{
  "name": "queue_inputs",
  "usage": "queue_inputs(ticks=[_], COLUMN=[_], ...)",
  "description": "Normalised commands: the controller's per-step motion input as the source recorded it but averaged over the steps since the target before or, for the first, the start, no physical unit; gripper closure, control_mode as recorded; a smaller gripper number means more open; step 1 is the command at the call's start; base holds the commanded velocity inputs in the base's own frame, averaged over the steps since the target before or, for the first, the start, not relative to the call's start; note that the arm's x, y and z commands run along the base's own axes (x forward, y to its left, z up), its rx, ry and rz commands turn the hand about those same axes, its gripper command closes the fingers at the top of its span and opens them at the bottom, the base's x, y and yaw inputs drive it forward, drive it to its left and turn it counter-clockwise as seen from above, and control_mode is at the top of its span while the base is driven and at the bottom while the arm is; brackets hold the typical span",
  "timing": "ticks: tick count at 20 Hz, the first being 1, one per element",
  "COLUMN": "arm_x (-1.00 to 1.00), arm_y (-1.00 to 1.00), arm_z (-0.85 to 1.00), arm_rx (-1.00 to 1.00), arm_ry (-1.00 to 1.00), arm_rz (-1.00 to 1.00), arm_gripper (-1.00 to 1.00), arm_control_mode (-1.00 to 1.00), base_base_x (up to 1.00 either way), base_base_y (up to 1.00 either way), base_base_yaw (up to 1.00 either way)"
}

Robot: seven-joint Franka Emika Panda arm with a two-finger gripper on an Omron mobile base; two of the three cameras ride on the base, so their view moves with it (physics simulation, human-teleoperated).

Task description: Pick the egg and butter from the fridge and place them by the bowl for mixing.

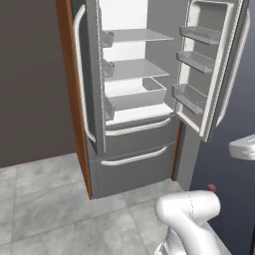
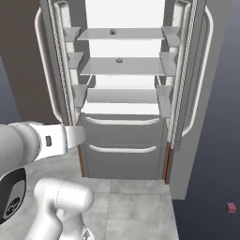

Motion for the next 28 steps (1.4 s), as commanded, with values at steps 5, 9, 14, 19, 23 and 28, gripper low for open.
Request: queue_inputs(ticks=[5, 9, 14, 19, 23, 28], arm_x=[0.00, 0.00, 0.00, 0.00, 0.00, 0.00], arm_y=[0.00, 0.00, 0.00, 0.00, 0.00, 0.00], arm_z=[0.00, 0.00, 0.00, 0.00, 0.00, 0.00], arm_rx=[0.00, 0.00, 0.00, 0.00, 0.00, 0.00], arm_ry=[0.00, 0.00, 0.00, 0.00, 0.00, 0.00], arm_rz=[0.00, 0.00, 0.00, 0.00, 0.00, 0.00], arm_gripper=[-1.00, -1.00, -1.00, -1.00, -1.00, -1.00], arm_control_mode=[1.00, 1.00, 1.00, 1.00, 1.00, 1.00], base_base_x=[0.15, 0.13, 0.32, 0.81, 0.84, 0.74], base_base_y=[-0.35, -0.23, 0.01, 0.09, 0.00, -0.04], base_base_yaw=[0.01, 0.02, 0.00, 0.00, 0.00, 0.05])
